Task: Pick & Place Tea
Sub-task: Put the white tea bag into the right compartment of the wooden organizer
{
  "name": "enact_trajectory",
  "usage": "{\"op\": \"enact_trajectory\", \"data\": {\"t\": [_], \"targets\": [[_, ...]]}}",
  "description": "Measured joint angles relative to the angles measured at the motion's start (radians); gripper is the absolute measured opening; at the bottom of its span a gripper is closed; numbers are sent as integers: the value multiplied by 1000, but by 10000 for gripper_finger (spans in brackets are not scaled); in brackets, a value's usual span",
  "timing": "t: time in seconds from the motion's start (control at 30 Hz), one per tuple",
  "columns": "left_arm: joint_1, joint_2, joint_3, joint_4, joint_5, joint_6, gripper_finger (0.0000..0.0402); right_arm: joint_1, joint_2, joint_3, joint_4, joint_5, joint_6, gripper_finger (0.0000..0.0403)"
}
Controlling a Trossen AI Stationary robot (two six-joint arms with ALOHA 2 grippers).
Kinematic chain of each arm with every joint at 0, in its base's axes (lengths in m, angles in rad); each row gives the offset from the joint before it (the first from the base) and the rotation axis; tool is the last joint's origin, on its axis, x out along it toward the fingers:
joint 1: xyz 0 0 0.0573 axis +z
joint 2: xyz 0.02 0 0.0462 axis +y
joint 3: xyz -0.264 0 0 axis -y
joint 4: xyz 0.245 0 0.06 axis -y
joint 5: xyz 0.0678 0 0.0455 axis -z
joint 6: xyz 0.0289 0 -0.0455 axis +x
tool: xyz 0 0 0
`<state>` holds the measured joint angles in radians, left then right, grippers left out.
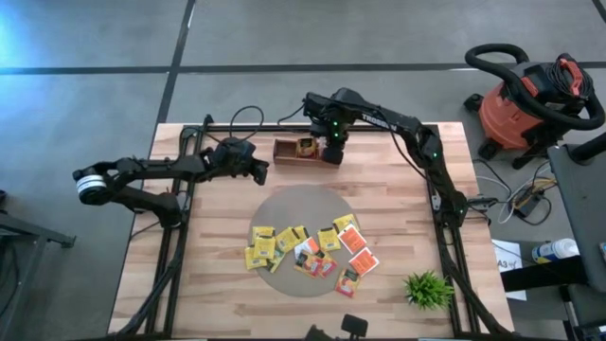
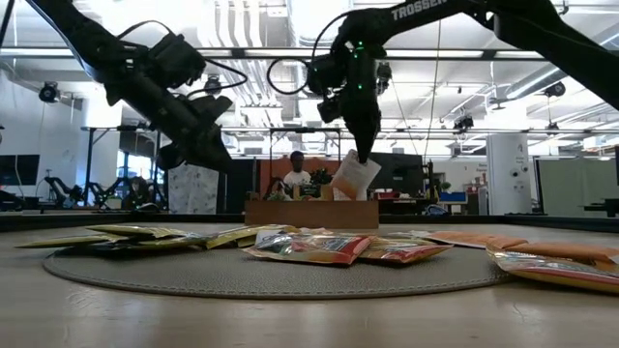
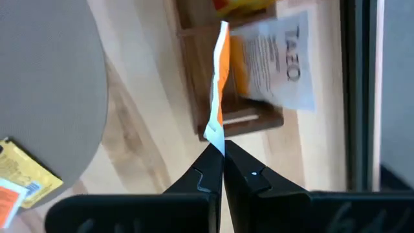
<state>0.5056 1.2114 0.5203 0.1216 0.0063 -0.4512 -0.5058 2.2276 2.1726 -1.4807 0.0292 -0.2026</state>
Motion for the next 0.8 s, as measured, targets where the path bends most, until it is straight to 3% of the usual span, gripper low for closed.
{"op": "enact_trajectory", "data": {"t": [0.13,0.37,0.53,0.63,0.8], "targets": [[-1,0,4,5,1,3,35,-1,6,-2,-31,-29,102,8],[-9,0,5,146,100,16,35,14,-15,12,-34,-330,189,8],[-14,0,6,331,189,80,35,76,-35,49,-31,-317,198,8],[-14,11,25,342,210,84,35,114,-35,89,-26,-317,200,8],[-27,72,55,340,353,108,35,173,-37,129,27,-323,210,8]]}}
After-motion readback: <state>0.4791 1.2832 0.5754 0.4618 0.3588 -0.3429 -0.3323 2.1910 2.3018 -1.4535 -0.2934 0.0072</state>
